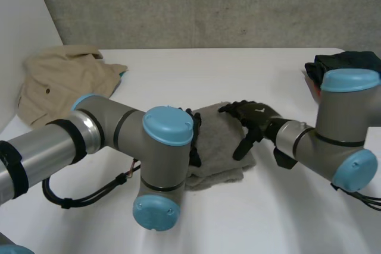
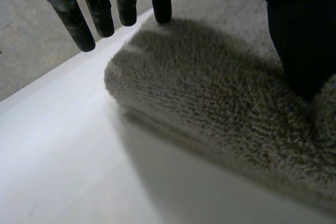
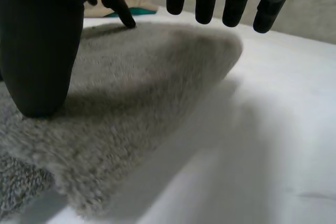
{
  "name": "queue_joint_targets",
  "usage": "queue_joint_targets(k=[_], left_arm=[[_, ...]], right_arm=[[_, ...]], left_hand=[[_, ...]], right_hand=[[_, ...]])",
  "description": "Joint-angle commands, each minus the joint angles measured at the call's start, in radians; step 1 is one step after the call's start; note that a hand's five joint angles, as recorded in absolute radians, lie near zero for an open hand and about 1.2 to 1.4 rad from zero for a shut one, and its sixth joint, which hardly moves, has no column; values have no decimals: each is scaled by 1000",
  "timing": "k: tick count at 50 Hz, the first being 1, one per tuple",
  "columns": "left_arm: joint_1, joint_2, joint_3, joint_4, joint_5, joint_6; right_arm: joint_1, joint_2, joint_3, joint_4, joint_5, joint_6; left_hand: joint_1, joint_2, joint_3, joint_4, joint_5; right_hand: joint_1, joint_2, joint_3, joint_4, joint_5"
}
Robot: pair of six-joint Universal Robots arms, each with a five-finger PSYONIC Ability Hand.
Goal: Fold the laundry.
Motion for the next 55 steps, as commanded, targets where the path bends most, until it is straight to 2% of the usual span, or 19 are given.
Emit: queue_joint_targets(k=[1, 7, 12, 16, 20, 23, 24, 28, 31, 41, 55], left_arm=[[24, 16, -43, -9, 6, 109], [18, 49, -36, -9, 18, 122], [27, 123, -16, 5, 67, 122], [47, 192, 27, 10, 179, 120], [102, 276, 52, 18, 349, 115], [125, 292, 68, 8, 469, 111], [133, 295, 75, -4, 552, 105], [147, 301, 84, -73, 715, 67], [156, 293, 92, -116, 774, 48], [159, 276, 69, -121, 773, 48], [164, 286, 72, -116, 771, 49]], right_arm=[[16, 62, -31, 3, 25, -74], [36, 39, -37, 9, 119, -197], [57, -70, 15, -5, 149, -279], [79, -151, 99, -44, 162, -289], [146, -211, 259, -164, 168, -306], [172, -216, 340, -234, 169, -318], [186, -214, 387, -282, 171, -331], [229, -204, 458, -397, 185, -346], [235, -169, 462, -458, 205, -358], [230, -55, 396, -594, 234, -441], [230, -14, 305, -600, 226, -435]], left_hand=[[26, 45, 43, 52, 8], [21, 39, 37, 46, 2], [15, 33, 31, 40, -4], [18, 36, 34, 43, -1], [32, 51, 49, 58, 14], [35, 54, 52, 61, 17], [35, 54, 52, 61, 17], [41, 60, 57, 67, 23], [47, 66, 63, 73, 29], [35, 54, 52, 61, 17], [35, 54, 52, 61, 17]], right_hand=[[-48, -34, -29, -28, -48], [-48, -34, -29, -28, -48], [-48, -34, -29, -28, -48], [-48, -34, -29, -28, -48], [-48, -34, -29, -28, -48], [-48, -34, -29, -28, -48], [-48, -34, -29, -28, -48], [-48, -34, -29, -28, -48], [-48, -34, -29, -28, -48], [-44, -31, -25, -24, -44], [159, 172, 178, 178, 159]])
